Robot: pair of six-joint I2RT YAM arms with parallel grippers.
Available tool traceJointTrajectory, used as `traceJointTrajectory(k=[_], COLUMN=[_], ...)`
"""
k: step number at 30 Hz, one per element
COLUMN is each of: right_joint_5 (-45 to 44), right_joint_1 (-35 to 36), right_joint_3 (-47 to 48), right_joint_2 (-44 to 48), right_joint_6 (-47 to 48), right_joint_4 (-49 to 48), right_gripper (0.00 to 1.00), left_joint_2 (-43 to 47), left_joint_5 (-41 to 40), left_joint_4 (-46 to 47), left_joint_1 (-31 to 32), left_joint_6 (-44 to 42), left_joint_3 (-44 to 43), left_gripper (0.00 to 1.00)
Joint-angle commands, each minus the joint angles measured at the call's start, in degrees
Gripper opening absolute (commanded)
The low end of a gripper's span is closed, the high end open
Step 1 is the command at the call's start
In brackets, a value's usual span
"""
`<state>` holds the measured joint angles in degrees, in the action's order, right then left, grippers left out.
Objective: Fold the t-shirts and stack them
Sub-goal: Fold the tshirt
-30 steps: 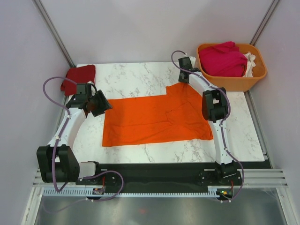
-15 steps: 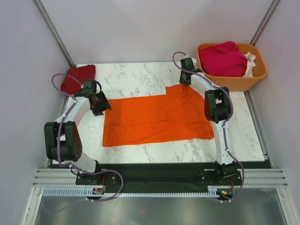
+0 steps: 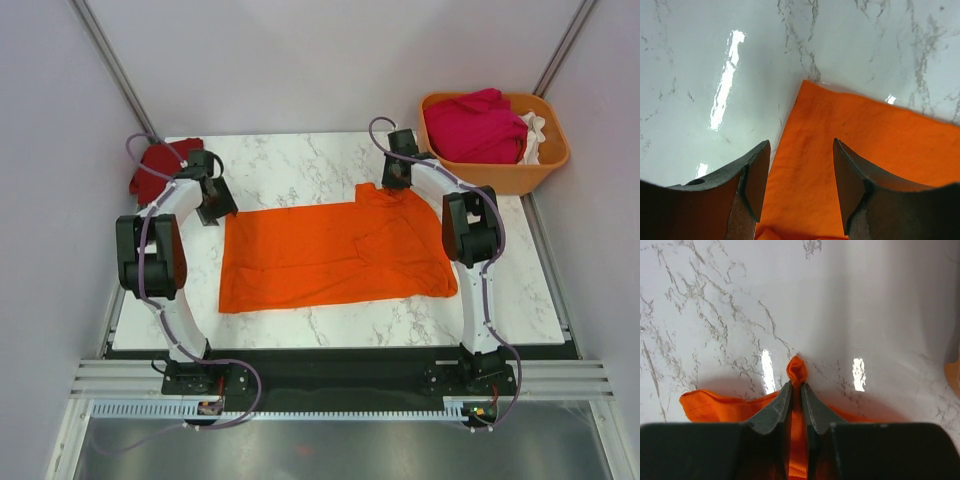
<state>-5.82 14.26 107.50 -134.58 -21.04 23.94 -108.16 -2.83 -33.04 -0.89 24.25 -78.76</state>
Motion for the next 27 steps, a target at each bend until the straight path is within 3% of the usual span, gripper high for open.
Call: traceJointTrajectory(k=[1,18,20,27], right_joint_5=[3.0,4.4,4.3,4.2], right_joint_1=[0.1,0.2,0.2,0.1], right_joint_3=[-1.6,-4.8,-4.9,-5.7], right_joint_2=[2.7,3.4,3.5,3.7], right_joint_6=[-0.5,-0.3,-0.3,-0.1], right_joint_4=[-0.5,-2.2,-2.2,-2.6], right_gripper=[0.19,0.16,0.16,0.15], left_joint_2=[-3.2,-10.3,-10.8,-11.5], left_joint_5=[-0.9,-0.7,-0.4,0.2], left_joint_4=[1.0,5.3,5.2,5.3], left_joint_1=[0.2,0.3,0.2,0.2], left_joint_6=[-2.7,-4.0,-4.0,-4.3], left_joint_3=[-2.7,-5.7,-5.9,-5.8], left_gripper=[0.61,0.59,0.54,0.08])
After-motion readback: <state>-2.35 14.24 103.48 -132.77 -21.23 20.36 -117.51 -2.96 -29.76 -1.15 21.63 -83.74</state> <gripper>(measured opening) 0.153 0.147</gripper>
